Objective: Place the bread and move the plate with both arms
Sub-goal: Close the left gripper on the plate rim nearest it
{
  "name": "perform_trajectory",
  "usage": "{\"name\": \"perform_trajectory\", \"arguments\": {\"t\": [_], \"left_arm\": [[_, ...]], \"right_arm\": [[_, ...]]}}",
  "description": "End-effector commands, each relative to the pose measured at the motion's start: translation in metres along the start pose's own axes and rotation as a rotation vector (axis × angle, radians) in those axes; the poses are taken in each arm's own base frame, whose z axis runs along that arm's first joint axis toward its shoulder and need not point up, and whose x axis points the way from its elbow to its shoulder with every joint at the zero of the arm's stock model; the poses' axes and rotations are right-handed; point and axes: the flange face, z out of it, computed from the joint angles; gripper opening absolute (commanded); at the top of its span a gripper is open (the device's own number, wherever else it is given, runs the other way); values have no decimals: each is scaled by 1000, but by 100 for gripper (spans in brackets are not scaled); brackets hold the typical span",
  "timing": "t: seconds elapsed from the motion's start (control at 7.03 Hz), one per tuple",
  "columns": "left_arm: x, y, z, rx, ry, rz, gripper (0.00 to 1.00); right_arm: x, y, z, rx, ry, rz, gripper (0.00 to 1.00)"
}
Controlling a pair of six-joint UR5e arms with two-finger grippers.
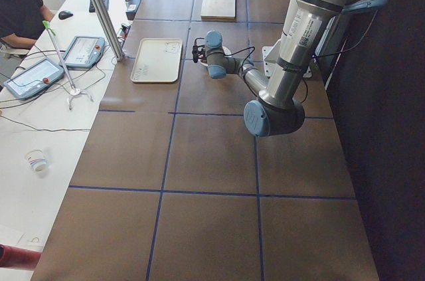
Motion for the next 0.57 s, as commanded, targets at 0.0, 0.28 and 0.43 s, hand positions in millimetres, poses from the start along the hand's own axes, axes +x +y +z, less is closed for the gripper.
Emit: {"name": "perform_trajectory", "arguments": {"t": [0.0, 0.28, 0.43], "left_arm": [[7, -8, 21, 2, -17, -11, 54], [4, -5, 26, -4, -21, -11, 51], [5, -1, 29, -11, -18, -7, 51]], "right_arm": [[5, 3, 3, -10, 0, 12, 100], [11, 7, 5, -24, -10, 25, 100], [12, 7, 6, -25, -9, 26, 100]]}}
